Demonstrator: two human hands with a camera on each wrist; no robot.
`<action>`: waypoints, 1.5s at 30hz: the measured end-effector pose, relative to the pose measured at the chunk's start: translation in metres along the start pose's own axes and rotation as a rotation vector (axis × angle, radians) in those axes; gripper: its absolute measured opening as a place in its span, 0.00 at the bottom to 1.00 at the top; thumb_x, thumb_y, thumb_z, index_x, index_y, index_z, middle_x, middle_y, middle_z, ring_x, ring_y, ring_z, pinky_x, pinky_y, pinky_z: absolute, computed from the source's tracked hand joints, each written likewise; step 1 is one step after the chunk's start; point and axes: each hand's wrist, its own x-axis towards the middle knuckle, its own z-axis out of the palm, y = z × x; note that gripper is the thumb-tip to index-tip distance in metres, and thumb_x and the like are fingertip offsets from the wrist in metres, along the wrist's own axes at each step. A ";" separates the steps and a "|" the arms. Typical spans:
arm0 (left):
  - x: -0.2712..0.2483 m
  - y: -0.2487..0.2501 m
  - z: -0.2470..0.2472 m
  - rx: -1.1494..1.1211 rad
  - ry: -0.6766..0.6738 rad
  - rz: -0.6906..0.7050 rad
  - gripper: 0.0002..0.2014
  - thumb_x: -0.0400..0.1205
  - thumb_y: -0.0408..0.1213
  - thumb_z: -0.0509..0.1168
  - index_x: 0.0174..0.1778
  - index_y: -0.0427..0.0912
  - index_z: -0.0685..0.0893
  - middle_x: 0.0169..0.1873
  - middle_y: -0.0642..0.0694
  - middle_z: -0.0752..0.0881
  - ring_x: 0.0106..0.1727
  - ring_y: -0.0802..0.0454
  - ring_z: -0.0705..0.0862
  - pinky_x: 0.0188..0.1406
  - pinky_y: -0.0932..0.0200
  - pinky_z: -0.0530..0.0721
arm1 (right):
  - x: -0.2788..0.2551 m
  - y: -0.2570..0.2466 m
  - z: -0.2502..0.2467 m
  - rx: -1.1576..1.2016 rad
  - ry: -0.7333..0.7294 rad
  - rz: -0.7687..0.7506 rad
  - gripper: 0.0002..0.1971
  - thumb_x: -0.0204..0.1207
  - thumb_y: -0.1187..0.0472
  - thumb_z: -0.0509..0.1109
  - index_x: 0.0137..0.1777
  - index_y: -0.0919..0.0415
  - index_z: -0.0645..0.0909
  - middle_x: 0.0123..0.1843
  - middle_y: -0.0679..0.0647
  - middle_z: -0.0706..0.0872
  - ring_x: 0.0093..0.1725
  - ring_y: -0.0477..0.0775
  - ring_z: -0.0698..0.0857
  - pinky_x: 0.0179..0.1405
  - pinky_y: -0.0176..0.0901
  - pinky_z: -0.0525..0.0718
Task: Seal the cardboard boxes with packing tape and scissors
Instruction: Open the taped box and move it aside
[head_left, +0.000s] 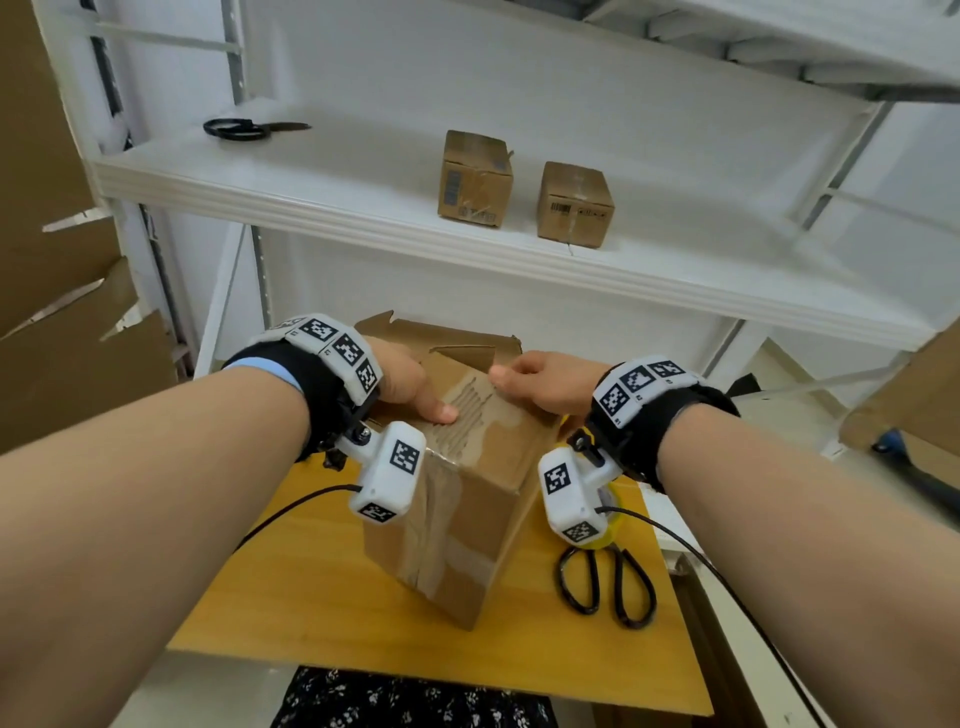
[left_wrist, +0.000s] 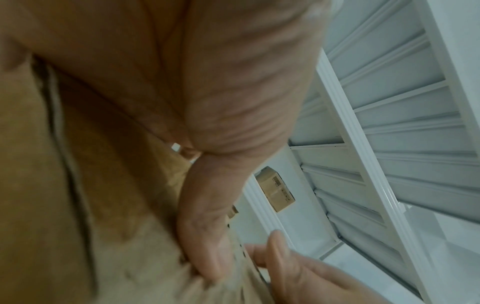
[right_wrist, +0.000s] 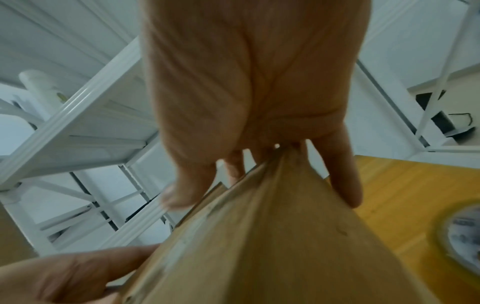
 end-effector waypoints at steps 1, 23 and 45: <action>0.007 -0.001 -0.001 -0.005 0.014 -0.006 0.42 0.45 0.52 0.88 0.56 0.45 0.85 0.50 0.44 0.91 0.55 0.40 0.88 0.63 0.40 0.82 | -0.005 0.001 0.000 0.060 -0.056 0.034 0.24 0.79 0.33 0.64 0.62 0.51 0.80 0.58 0.51 0.87 0.55 0.52 0.87 0.47 0.44 0.86; 0.007 0.004 0.015 0.258 0.142 -0.068 0.71 0.55 0.70 0.78 0.85 0.52 0.38 0.82 0.41 0.63 0.80 0.38 0.64 0.79 0.39 0.62 | 0.004 0.003 0.024 -0.044 0.229 0.160 0.27 0.90 0.46 0.49 0.62 0.67 0.82 0.61 0.64 0.86 0.55 0.63 0.86 0.57 0.53 0.85; -0.012 -0.007 0.022 0.109 0.102 -0.060 0.66 0.46 0.60 0.85 0.80 0.51 0.59 0.69 0.41 0.77 0.67 0.38 0.79 0.66 0.39 0.79 | -0.027 -0.011 0.027 -0.230 0.019 0.142 0.56 0.68 0.21 0.63 0.88 0.48 0.45 0.83 0.61 0.65 0.78 0.64 0.72 0.73 0.56 0.73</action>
